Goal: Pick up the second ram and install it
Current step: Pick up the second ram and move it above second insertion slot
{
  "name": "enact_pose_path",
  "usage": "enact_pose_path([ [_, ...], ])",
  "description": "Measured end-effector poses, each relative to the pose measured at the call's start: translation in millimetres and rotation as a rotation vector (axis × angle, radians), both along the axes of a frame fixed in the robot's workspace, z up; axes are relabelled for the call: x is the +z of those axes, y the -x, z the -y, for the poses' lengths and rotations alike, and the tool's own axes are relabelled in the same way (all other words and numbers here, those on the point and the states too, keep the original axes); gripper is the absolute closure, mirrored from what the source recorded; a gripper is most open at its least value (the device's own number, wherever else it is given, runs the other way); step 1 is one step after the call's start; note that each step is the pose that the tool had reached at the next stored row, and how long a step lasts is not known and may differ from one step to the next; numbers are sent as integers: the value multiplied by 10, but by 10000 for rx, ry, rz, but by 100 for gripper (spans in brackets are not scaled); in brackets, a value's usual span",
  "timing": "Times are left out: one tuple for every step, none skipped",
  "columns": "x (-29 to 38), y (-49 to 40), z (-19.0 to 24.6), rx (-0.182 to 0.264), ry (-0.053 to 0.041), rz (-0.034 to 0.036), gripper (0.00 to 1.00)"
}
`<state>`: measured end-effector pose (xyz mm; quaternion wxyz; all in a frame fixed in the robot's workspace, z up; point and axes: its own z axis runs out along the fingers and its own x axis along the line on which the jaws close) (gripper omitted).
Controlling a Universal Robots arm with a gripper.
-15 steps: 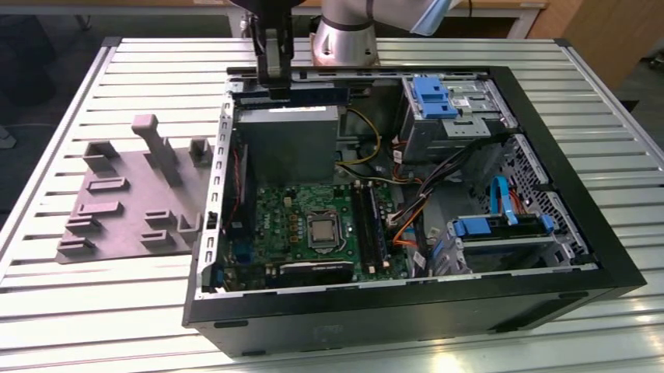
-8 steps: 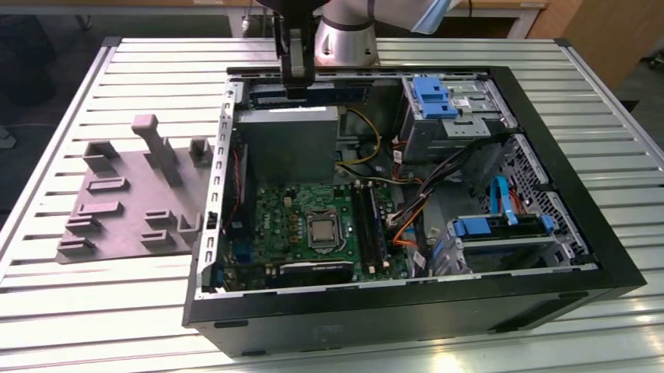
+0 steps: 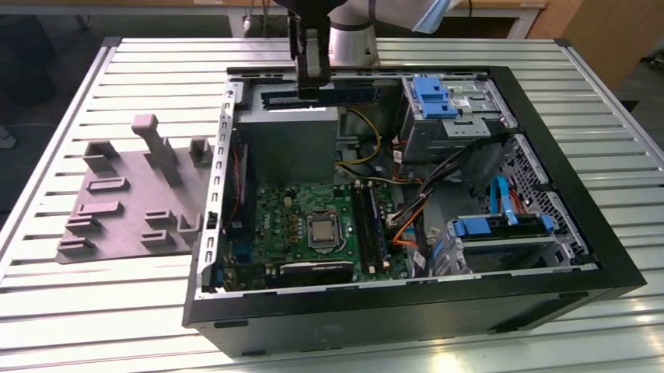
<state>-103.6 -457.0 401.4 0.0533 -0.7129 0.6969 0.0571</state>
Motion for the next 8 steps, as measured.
enact_pose_path([
  [-2, -7, 0, 1, 36, -1, 88],
  [-6, -12, 0, -1, 66, -1, 88],
  [-10, -15, 0, -1, 92, -2, 88],
  [-14, -19, 1, -1, 114, -2, 88],
  [-18, -23, 1, 0, 135, -2, 88],
  [-22, -27, 3, 0, 155, -2, 88],
  [-27, -31, 4, 0, 170, -3, 88],
  [-31, -34, 6, -1, 183, -4, 88],
])
